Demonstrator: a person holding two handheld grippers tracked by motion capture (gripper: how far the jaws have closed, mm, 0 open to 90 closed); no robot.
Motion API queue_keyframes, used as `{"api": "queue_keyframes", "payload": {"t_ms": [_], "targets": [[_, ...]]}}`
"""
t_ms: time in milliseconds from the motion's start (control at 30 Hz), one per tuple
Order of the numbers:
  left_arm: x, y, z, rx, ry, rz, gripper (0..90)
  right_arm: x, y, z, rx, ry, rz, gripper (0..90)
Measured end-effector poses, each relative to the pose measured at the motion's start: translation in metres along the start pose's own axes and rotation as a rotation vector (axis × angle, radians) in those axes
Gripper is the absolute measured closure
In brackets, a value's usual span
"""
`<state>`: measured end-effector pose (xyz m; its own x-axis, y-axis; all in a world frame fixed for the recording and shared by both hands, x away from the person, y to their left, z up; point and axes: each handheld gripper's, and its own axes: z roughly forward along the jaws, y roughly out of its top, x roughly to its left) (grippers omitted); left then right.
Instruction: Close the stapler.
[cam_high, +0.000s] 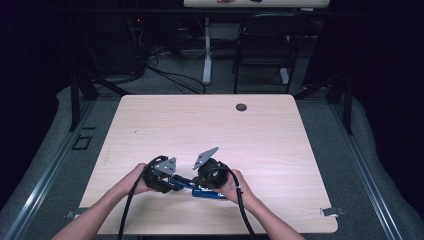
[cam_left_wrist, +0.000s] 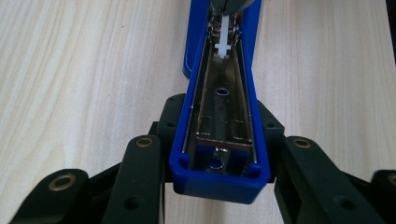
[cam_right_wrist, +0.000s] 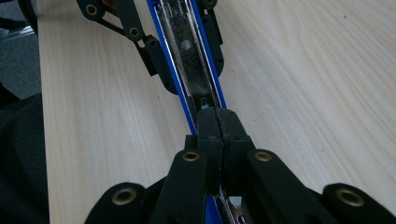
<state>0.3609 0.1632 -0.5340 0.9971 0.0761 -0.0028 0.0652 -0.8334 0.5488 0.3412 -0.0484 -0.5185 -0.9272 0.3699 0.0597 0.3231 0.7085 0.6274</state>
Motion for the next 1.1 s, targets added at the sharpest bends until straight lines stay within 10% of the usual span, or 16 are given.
{"api": "queue_keyframes", "payload": {"t_ms": [1100], "targets": [[-0.0056, 0.0087, -0.0073, -0.023, 0.034, -0.009, 60.2, 0.0045, 0.0049, 0.0046, -0.013, 0.007, -0.043, 90.0]]}}
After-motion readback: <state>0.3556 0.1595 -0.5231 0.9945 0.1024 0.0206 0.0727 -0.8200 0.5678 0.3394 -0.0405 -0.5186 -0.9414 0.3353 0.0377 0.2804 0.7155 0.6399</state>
